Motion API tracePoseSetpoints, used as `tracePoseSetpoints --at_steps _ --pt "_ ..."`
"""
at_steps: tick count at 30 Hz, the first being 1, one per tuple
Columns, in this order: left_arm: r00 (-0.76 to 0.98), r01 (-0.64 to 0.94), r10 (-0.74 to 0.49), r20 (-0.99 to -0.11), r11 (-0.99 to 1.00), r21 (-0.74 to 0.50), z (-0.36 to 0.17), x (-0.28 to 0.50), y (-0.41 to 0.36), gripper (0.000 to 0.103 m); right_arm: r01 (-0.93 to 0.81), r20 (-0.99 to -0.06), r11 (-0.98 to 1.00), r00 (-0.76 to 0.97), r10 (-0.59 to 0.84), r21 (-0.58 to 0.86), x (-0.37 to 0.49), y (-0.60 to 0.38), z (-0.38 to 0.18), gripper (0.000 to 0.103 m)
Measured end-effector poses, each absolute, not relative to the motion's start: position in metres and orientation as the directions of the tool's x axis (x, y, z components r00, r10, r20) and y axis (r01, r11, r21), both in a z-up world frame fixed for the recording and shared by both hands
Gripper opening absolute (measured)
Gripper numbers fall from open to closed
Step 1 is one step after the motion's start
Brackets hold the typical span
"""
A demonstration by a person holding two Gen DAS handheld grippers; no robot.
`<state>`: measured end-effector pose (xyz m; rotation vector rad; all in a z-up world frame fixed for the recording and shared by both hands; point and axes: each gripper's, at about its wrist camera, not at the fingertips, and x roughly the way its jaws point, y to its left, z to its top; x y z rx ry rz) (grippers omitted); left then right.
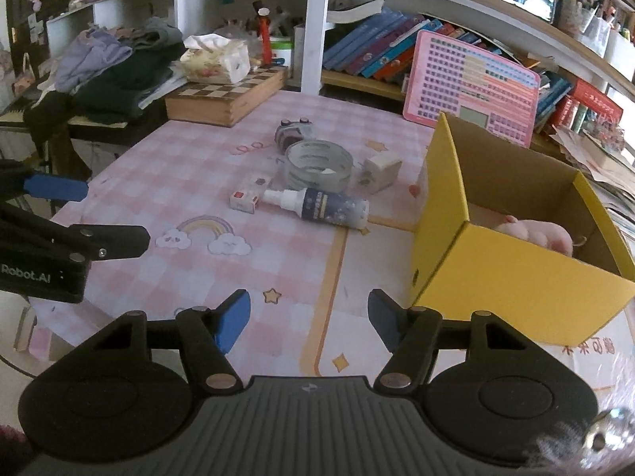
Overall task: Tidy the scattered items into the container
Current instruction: 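Lower the right tool to the spray bottle while the left tool approaches the small white box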
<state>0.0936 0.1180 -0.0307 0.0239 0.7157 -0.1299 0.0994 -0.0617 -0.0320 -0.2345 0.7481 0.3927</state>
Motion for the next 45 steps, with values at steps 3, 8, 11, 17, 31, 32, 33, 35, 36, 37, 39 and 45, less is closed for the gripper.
tracePoseSetpoints --at_steps 3,8,11,17,31,32,33,35,36,37,39,45 --pt "0.742 0.125 -0.101 -0.663 0.992 -0.011 -0.034 0.104 0.119 0.094 -0.44 -0.702 0.895 0.658 0.272 -0.066 0.109 -0.058 -0.034 0.064" --pt "0.743 0.116 -0.094 -0.662 0.993 -0.01 -0.035 0.123 0.121 0.094 -0.472 -0.711 0.879 0.642 0.286 -0.072 0.129 -0.051 -0.037 0.064" --pt "0.742 0.11 -0.085 -0.665 0.994 -0.005 -0.038 0.137 0.121 0.094 -0.489 -0.717 0.869 0.633 0.293 -0.077 0.142 -0.048 -0.039 0.062" --pt "0.728 0.113 -0.086 -0.68 0.994 -0.004 -0.046 0.162 0.118 0.093 -0.53 -0.731 0.842 0.613 0.299 -0.1 0.167 -0.039 -0.042 0.052" --pt "0.691 0.1 -0.076 -0.719 0.995 -0.01 -0.076 0.215 0.113 0.086 -0.572 -0.755 0.809 0.589 0.289 -0.137 0.221 -0.029 -0.042 0.051" --pt "0.688 0.097 -0.07 -0.722 0.995 -0.004 -0.079 0.22 0.112 0.086 -0.575 -0.757 0.807 0.584 0.292 -0.133 0.224 -0.029 -0.042 0.051" --pt "0.687 0.096 -0.066 -0.724 0.995 0.001 -0.081 0.224 0.11 0.085 -0.576 -0.758 0.808 0.579 0.3 -0.12 0.227 -0.03 -0.041 0.051" --pt "0.682 0.099 -0.063 -0.729 0.995 0.007 -0.085 0.231 0.109 0.083 -0.575 -0.761 0.811 0.573 0.304 -0.109 0.232 -0.03 -0.041 0.051" --pt "0.678 0.1 -0.061 -0.733 0.995 0.01 -0.087 0.235 0.108 0.081 -0.575 -0.761 0.811 0.573 0.302 -0.111 0.235 -0.031 -0.041 0.051" --pt "0.673 0.103 -0.061 -0.737 0.995 0.011 -0.089 0.238 0.107 0.079 -0.574 -0.762 0.811 0.573 0.301 -0.111 0.237 -0.031 -0.041 0.051" --pt "0.663 0.111 -0.064 -0.746 0.994 0.012 -0.092 0.242 0.104 0.077 -0.575 -0.768 0.811 0.565 0.3 -0.106 0.241 -0.031 -0.041 0.051" --pt "0.627 0.129 -0.059 -0.777 0.991 0.029 -0.103 0.25 0.102 0.06 -0.598 -0.785 0.794 0.542 0.299 -0.11 0.25 -0.025 -0.046 0.051"
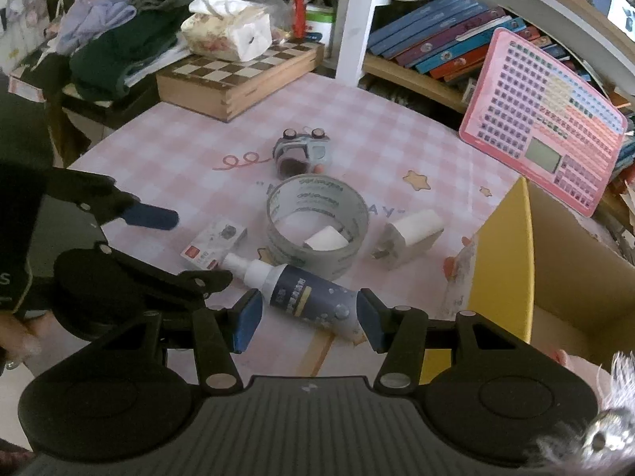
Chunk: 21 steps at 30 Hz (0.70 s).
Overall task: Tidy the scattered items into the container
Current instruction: 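Lower the right tool to the spray bottle while the left tool approaches the small white box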
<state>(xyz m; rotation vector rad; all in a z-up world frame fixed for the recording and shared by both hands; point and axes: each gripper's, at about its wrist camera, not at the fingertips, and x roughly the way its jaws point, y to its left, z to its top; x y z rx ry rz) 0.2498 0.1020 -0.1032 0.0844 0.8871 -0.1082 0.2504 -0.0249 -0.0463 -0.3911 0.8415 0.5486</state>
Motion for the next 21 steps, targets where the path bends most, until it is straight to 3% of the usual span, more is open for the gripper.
tracePoseSetpoints --at_steps 3,11,14,17,19,21 --pt "0.623 0.095 -0.041 -0.781 0.995 0.023 -0.104 0.251 0.114 0.052 -0.605 -0.797 0.787 0.531 0.287 -0.12 0.257 -0.02 -0.051 0.051" --pt "0.63 0.103 -0.058 -0.775 0.995 0.01 -0.105 0.261 0.119 0.05 -0.637 -0.838 0.754 0.49 0.24 -0.156 0.274 -0.001 -0.067 0.052" --pt "0.638 0.113 -0.061 -0.768 0.994 0.014 -0.106 0.265 0.118 0.045 -0.653 -0.848 0.736 0.481 0.222 -0.178 0.281 0.007 -0.071 0.052" --pt "0.64 0.118 -0.065 -0.766 0.993 0.015 -0.105 0.268 0.12 0.036 -0.679 -0.871 0.714 0.443 0.214 -0.171 0.289 0.012 -0.076 0.059" --pt "0.641 0.119 -0.066 -0.765 0.993 0.014 -0.105 0.269 0.122 0.029 -0.688 -0.885 0.708 0.417 0.206 -0.159 0.293 0.012 -0.08 0.059" --pt "0.641 0.119 -0.067 -0.764 0.993 0.013 -0.105 0.27 0.123 0.028 -0.684 -0.894 0.713 0.404 0.193 -0.154 0.295 0.01 -0.083 0.056"
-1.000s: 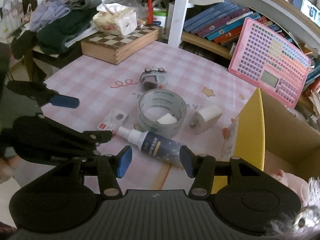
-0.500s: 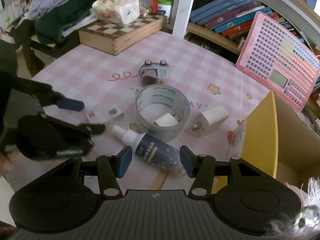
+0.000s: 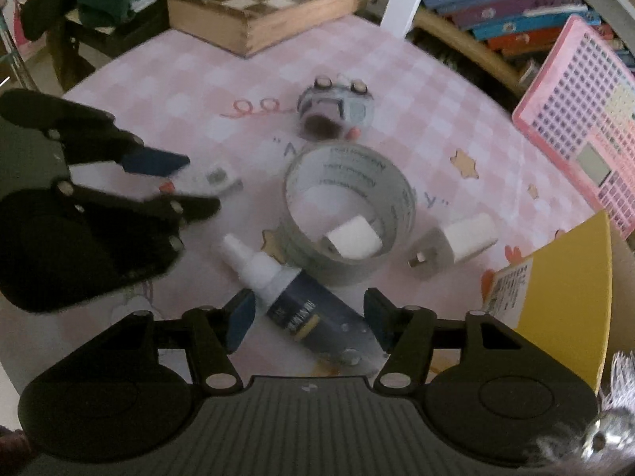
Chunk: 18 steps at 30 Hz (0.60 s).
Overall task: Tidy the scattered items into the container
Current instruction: 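Lower the right tool to the spray bottle while the left tool approaches the small white box, then grasp the spray bottle with the right gripper while the left gripper grasps the white box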
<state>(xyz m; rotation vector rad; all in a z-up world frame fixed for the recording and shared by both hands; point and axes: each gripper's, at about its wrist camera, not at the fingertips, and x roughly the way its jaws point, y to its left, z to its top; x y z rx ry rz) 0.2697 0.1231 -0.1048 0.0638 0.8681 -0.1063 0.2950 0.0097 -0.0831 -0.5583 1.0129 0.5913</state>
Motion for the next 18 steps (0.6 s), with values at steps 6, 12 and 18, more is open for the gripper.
tracePoseSetpoints --at_steps 6,12,18 --pt "0.625 0.137 -0.092 -0.775 0.99 -0.007 -0.102 0.261 0.124 0.028 -0.625 -0.911 0.778 0.356 0.209 -0.066 0.288 -0.005 -0.081 0.041" --pt "0.611 0.151 -0.089 -0.786 0.989 0.005 -0.102 0.25 0.124 0.029 -0.611 -0.91 0.791 0.35 0.223 -0.042 0.276 -0.011 -0.085 0.042" --pt "0.616 0.153 -0.085 -0.783 0.988 0.013 -0.103 0.259 0.121 0.028 -0.609 -0.905 0.793 0.35 0.242 -0.023 0.276 -0.015 -0.087 0.039"
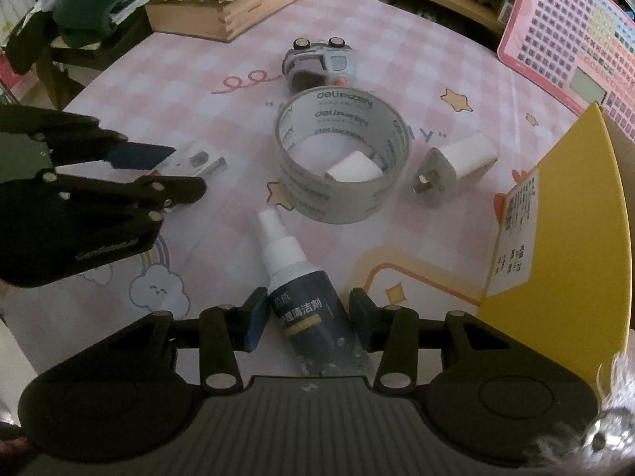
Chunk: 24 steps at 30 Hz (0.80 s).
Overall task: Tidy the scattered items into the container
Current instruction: 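Grasp the spray bottle with the right gripper while the left gripper grasps the white box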
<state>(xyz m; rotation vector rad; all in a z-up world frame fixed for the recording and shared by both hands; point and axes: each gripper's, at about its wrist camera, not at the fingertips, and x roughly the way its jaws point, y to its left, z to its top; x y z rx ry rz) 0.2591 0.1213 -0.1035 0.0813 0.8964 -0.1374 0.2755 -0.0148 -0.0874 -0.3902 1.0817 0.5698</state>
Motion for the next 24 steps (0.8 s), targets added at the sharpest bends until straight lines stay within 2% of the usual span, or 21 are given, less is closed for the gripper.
tracePoseSetpoints --at_steps 4,13,24 --pt "0.618 0.132 -0.111 -0.778 0.991 -0.036 -0.099 0.255 0.128 0.028 -0.598 -0.895 0.801 0.358 0.266 -0.001 0.274 -0.019 -0.084 0.034" --pt "0.657 0.108 -0.17 -0.735 0.985 -0.132 -0.066 0.232 0.137 0.028 -0.585 -0.86 0.81 0.393 0.327 0.041 0.262 -0.021 -0.062 0.032" --pt "0.694 0.088 -0.178 -0.698 0.983 -0.164 -0.046 0.199 0.147 0.028 -0.576 -0.827 0.816 0.437 0.355 0.046 0.238 -0.02 -0.045 0.031"
